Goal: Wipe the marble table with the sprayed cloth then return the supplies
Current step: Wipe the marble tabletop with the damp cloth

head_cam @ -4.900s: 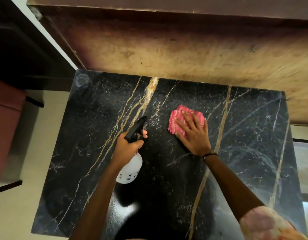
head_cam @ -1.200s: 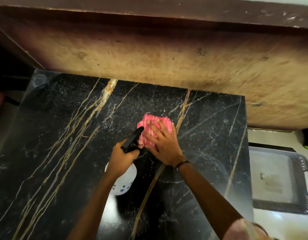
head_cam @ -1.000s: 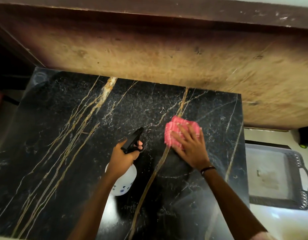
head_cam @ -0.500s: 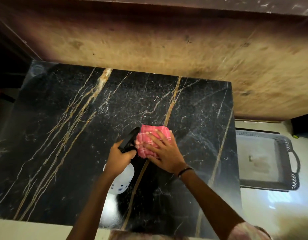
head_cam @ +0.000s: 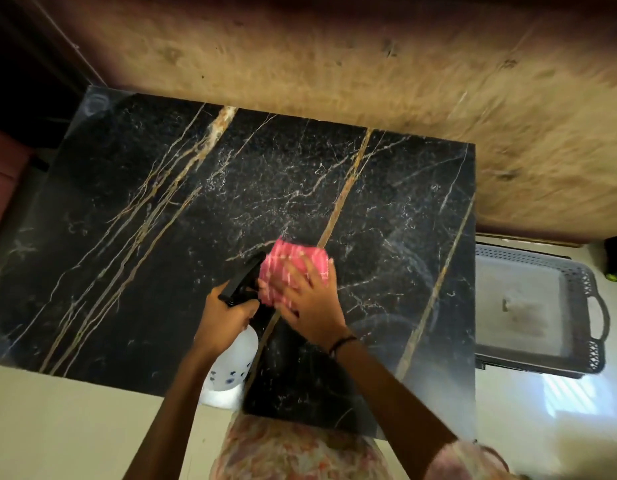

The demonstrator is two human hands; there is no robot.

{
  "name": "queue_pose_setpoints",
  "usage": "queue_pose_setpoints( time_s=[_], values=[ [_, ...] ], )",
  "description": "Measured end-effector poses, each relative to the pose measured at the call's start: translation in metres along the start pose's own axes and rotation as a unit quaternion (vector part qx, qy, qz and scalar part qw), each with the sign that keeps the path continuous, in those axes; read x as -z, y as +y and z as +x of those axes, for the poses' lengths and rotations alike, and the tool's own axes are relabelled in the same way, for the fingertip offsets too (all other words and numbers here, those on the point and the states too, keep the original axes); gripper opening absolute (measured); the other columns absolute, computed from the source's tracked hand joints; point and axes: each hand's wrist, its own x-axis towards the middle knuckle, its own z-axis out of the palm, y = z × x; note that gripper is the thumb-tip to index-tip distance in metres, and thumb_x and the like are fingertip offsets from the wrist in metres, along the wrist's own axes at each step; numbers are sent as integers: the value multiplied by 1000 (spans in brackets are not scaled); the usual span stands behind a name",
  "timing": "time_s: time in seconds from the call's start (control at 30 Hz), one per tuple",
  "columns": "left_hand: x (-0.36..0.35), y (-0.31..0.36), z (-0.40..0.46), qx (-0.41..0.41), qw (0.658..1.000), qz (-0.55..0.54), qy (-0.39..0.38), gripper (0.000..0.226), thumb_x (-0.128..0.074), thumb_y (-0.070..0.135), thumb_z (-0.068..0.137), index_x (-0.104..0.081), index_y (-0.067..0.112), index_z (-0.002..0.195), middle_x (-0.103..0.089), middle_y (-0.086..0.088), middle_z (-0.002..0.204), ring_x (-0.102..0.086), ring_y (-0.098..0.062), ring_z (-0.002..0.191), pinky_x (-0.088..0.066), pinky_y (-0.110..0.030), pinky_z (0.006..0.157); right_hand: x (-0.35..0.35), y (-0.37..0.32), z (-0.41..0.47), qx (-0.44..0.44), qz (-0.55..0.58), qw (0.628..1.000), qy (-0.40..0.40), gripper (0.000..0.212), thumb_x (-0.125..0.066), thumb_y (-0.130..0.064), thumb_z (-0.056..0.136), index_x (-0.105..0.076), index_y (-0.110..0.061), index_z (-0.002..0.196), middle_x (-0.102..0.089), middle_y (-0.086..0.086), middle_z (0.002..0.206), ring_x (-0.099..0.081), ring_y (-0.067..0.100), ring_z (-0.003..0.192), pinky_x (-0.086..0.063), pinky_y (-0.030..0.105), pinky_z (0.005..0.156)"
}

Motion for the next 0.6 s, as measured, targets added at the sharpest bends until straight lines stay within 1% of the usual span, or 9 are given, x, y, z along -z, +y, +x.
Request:
queue_pose_setpoints(
  time_s=[0.03,0.07,0.13,0.23,0.3,0.37,0.43,0.53,0.6],
  values=[
    [-2,-3,-3,3,1000,4,0,11,-51,-13,78,-58,-8,85,-45,-9,56,-30,-9,39,-28,-29,47,-1,-2,-23,27,-3,1000,-11,45,-39,-54,92,-46,-39,134,-31,-5,153,-17,28,145,-11,70,108],
    [-3,-5,-6,2,1000,3,-2,17,-50,-13,78,-61,-7,90,-49,-9,59,-32,-8,39,-29,-27,45,-2,1,-46,41,-11,999,-24,46,-37,-56,93,-43,-42,136,-29,-6,154,-16,27,145,-11,69,109],
    [-7,-10,-11,-3,1000,-4,-2,29,-49,-15,79,-66,2,96,-63,-10,75,-36,-6,39,-30,-24,42,4,27,-85,30,-28,998,-37,47,-33,-59,94,-36,-46,139,-27,-8,155,-13,25,146,-14,68,109],
    [-8,-17,-18,-12,1000,5,6,35,-50,-16,79,-69,9,96,-68,-11,88,-41,-6,39,-33,-21,42,17,75,-93,-66,-37,997,-20,49,-32,-58,94,-38,-41,139,-29,-3,153,-14,26,145,-18,71,106],
    [-8,-21,-23,-15,1000,15,11,36,-50,-15,79,-69,10,96,-69,-10,88,-43,-5,40,-35,-20,42,22,83,-66,-144,-29,989,-1,52,-32,-58,92,-39,-39,139,-30,-2,153,-17,29,144,-12,72,108],
    [-9,-24,-31,-11,1000,13,13,37,-50,-15,78,-70,11,96,-69,-8,87,-45,-4,41,-35,-20,42,23,65,-36,-177,-23,984,12,53,-31,-59,90,-40,-38,139,-31,0,153,-21,33,143,-5,70,107],
    [-9,-26,-38,-7,1000,-1,15,36,-50,-15,78,-70,11,95,-69,-5,81,-45,-4,40,-35,-21,42,14,34,-23,-146,-19,989,12,52,-34,-56,91,-41,-37,138,-32,1,152,-22,34,142,-3,70,105],
    [-7,-30,-50,-8,1000,-3,13,24,-54,-11,80,-67,4,94,-59,-2,61,-42,-4,39,-35,-24,45,-3,-22,-58,-24,1,1000,4,44,-42,-51,91,-50,-36,131,-37,-1,150,-22,32,143,-11,74,105],
    [-4,-36,-56,-10,1000,-7,13,26,-55,-10,81,-66,4,100,-58,-10,65,-42,-3,39,-35,-21,42,-12,-39,-104,49,2,999,-24,39,-42,-51,92,-50,-39,129,-38,-4,150,-22,29,143,-15,71,106]
  ],
)
